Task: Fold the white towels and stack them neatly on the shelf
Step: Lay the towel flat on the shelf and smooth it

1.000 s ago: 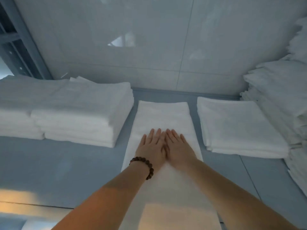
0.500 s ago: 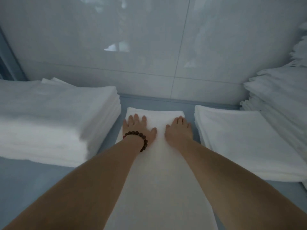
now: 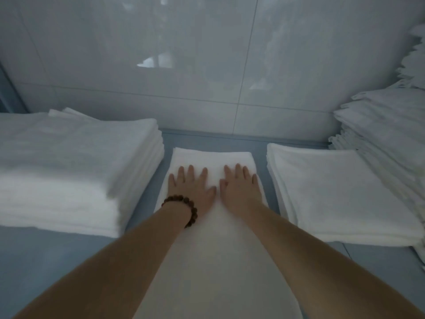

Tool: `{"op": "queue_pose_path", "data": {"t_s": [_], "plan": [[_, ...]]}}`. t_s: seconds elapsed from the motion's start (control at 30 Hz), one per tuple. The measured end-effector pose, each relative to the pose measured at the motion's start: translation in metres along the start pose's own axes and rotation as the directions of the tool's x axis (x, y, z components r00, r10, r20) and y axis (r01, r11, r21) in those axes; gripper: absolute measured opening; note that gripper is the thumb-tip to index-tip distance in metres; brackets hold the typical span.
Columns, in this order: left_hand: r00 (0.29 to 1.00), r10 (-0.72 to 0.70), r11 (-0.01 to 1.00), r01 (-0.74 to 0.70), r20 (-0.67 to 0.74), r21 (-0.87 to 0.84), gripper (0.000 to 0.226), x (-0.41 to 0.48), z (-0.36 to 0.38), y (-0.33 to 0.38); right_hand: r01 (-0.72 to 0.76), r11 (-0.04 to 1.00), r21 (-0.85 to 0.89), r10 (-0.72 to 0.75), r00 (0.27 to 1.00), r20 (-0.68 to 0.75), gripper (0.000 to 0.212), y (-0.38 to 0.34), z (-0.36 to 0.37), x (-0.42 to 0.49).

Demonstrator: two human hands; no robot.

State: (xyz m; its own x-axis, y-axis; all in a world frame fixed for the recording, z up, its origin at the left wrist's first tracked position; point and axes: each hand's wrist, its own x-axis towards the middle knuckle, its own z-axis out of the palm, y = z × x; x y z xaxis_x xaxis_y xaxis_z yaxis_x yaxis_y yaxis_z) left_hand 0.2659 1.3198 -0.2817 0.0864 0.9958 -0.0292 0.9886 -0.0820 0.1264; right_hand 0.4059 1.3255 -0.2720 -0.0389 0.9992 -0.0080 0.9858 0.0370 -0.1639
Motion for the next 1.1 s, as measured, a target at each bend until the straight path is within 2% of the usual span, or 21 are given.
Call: {"op": "queue_pose_path", "data": {"t_s": [0.1,0.27,0.4,0.5,0.57,0.7,0.9,1.0,1.1], "plan": [[0.991,0.130,0.991,-0.130,-0.011,0.023,0.063,-0.045,0.009,-0.016,0.142,0.990,-0.019,-0.142,0.990,0.018,0.055,0.007,0.009,-0.049],[0.996,0.003,0.996,-0.011,0.092,0.086,0.063,-0.090,-0.012,-0.034,-0.022,0.999,-0.045,0.026,0.997,0.075,0.057,0.025,-0.013,-0.100],[0.976,0.178,0.984,-0.177,0.125,-0.021,0.062,-0.158,-0.004,-0.007,0.115,0.993,-0.022,-0.113,0.989,0.100,0.056,0.004,-0.005,-0.171],[0.977,0.197,0.980,-0.199,0.085,0.014,0.061,-0.192,-0.003,-0.018,0.034,0.998,-0.047,-0.029,0.993,0.116,0.056,0.012,-0.012,-0.201],[0.987,0.144,0.989,-0.145,0.065,0.015,0.061,-0.202,-0.007,-0.023,-0.040,0.997,-0.072,0.049,0.990,0.130,0.056,0.013,-0.017,-0.211],[0.983,0.172,0.984,-0.168,0.060,-0.057,0.060,-0.217,-0.005,-0.010,0.040,0.998,-0.053,-0.033,0.991,0.129,0.058,-0.009,-0.009,-0.231],[0.982,0.189,0.982,-0.188,0.015,-0.007,0.066,-0.204,0.001,-0.010,0.052,0.998,-0.045,-0.047,0.995,0.089,0.058,-0.010,-0.001,-0.215],[0.979,0.190,0.982,-0.190,0.077,0.001,0.061,-0.185,-0.011,-0.011,0.039,0.999,-0.037,-0.034,0.991,0.132,0.057,-0.011,-0.009,-0.198],[0.982,0.129,0.991,-0.131,0.138,0.000,0.058,-0.190,-0.020,0.000,0.026,0.999,-0.026,-0.022,0.988,0.155,0.056,-0.018,-0.012,-0.204]]}}
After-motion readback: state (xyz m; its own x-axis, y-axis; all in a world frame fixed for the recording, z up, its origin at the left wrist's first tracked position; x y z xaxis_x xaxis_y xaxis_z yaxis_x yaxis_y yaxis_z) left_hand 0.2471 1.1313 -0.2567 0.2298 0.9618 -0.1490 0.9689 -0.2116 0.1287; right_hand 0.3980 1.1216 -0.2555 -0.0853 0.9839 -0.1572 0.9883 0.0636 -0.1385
